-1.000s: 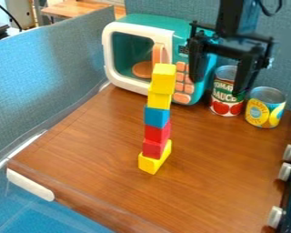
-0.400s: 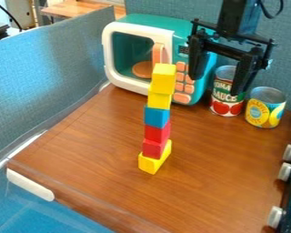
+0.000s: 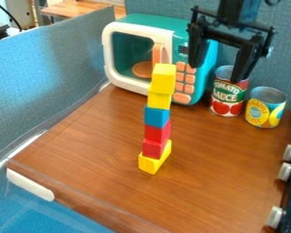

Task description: Moves the yellow cube to middle of the table

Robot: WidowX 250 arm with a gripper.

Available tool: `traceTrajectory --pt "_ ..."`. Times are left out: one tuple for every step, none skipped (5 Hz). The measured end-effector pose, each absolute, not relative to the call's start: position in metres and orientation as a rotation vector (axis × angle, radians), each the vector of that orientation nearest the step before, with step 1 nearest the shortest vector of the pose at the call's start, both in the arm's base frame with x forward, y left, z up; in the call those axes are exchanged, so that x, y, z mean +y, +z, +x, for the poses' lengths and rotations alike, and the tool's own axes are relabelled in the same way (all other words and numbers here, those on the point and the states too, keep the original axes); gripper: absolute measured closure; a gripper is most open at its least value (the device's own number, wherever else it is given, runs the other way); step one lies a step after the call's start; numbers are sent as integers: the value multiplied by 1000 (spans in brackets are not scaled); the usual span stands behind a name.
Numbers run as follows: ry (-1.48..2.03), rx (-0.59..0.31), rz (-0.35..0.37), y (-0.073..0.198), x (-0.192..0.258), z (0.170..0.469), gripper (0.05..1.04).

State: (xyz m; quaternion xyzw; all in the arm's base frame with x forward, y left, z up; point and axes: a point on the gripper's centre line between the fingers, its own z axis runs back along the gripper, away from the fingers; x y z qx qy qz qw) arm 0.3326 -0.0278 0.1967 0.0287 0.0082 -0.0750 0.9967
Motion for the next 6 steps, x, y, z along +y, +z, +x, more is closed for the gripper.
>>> traceTrajectory --pt "-99 -46 12 214 -16 342 83" --pt "-52 -64 4 229 -3 342 83" --pt "56 -17 -23 229 26 333 83" --pt "132 56 -49 224 44 326 84" --pt "218 94 -51 221 64 319 84" --pt "212 125 -59 206 60 316 84"
